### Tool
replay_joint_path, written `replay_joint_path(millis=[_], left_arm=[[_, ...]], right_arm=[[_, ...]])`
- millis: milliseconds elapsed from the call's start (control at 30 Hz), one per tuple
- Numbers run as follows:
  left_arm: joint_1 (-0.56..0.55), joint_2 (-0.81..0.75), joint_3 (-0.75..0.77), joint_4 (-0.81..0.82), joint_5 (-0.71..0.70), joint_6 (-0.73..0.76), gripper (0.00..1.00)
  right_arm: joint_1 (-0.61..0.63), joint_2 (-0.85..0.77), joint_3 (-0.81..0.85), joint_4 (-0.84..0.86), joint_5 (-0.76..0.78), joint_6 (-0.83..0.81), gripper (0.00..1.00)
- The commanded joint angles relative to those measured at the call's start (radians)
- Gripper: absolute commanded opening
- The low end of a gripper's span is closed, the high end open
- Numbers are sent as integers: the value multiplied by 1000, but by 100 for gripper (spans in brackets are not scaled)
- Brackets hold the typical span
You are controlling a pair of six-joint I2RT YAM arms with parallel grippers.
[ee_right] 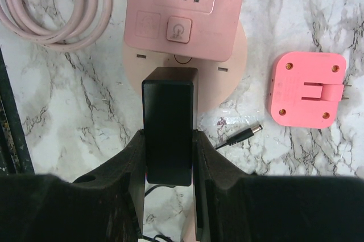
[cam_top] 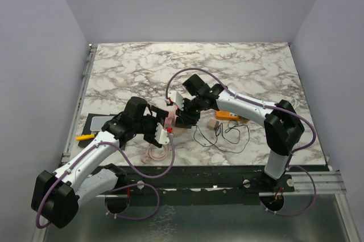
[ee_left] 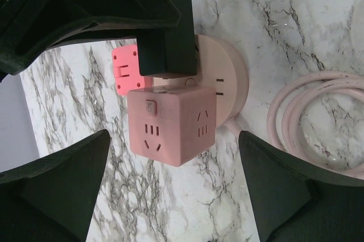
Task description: Insert the plug
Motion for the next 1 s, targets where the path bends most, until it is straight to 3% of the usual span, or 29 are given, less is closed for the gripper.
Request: replay_joint_path(millis=[0,967], left_arm=[[3,-8,-10,1,45,21,95],[-29,116,26,0,161,221,93]], right_arm=[[4,12,9,-64,21,-36,1],[39,141,102,-177,72,-80,1]])
